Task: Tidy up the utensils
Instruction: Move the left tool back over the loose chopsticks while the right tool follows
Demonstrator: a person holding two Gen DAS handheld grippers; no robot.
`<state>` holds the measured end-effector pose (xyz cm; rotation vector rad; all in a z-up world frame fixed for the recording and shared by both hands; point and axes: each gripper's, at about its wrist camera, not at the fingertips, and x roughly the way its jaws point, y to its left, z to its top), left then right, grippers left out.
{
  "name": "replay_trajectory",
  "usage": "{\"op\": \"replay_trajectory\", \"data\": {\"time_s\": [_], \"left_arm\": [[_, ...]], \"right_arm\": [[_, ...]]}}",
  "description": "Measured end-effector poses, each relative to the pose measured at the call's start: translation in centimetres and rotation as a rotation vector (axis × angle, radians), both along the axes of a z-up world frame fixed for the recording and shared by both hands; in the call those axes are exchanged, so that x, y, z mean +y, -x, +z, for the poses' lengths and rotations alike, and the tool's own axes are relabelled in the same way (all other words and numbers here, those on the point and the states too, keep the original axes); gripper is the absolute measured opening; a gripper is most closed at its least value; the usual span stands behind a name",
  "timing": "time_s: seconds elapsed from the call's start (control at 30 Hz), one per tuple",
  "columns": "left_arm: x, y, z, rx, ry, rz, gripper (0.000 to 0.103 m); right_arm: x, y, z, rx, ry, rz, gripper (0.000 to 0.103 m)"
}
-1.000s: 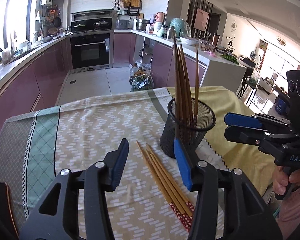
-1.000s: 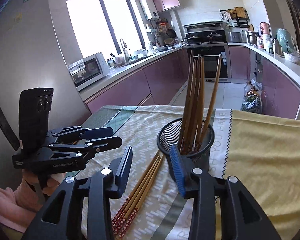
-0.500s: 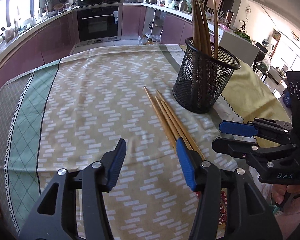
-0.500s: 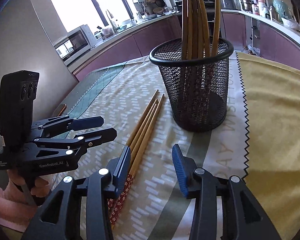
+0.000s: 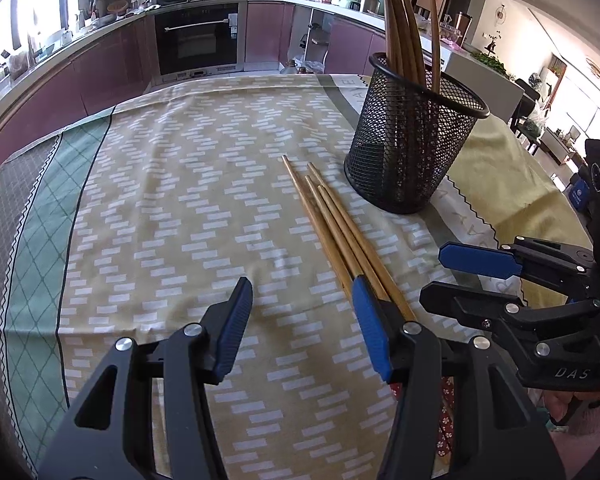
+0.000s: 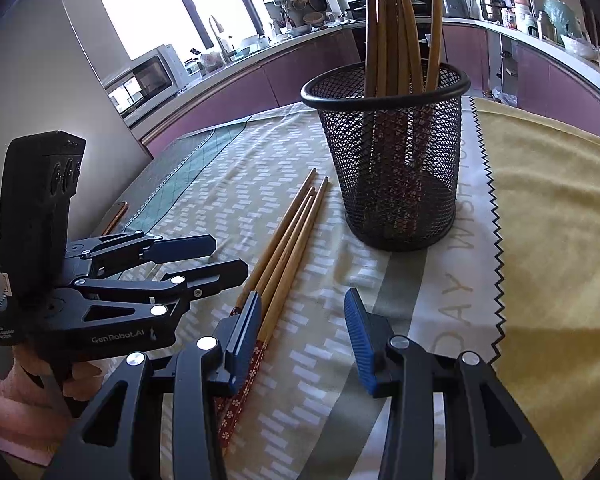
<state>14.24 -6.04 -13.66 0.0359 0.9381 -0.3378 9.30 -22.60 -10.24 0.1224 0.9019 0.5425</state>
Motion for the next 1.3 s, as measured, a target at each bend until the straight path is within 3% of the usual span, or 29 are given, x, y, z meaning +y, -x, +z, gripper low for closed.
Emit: {"op": "replay_trajectory", "data": {"time_s": [0.7,1.3], "left_arm": [[-0.3,-0.4,-0.3,0.003,-0.01,0.005,0.053],[-0.5,-1.3,-0.5,0.001,-0.008,-0.013,0.052]], "right_arm": [[1.0,-0.1,-0.5,-0.005,0.024,0.006,0.041],[2.3,-0.5,-0.5,-0.032,0.131,0.007,0.034]]}}
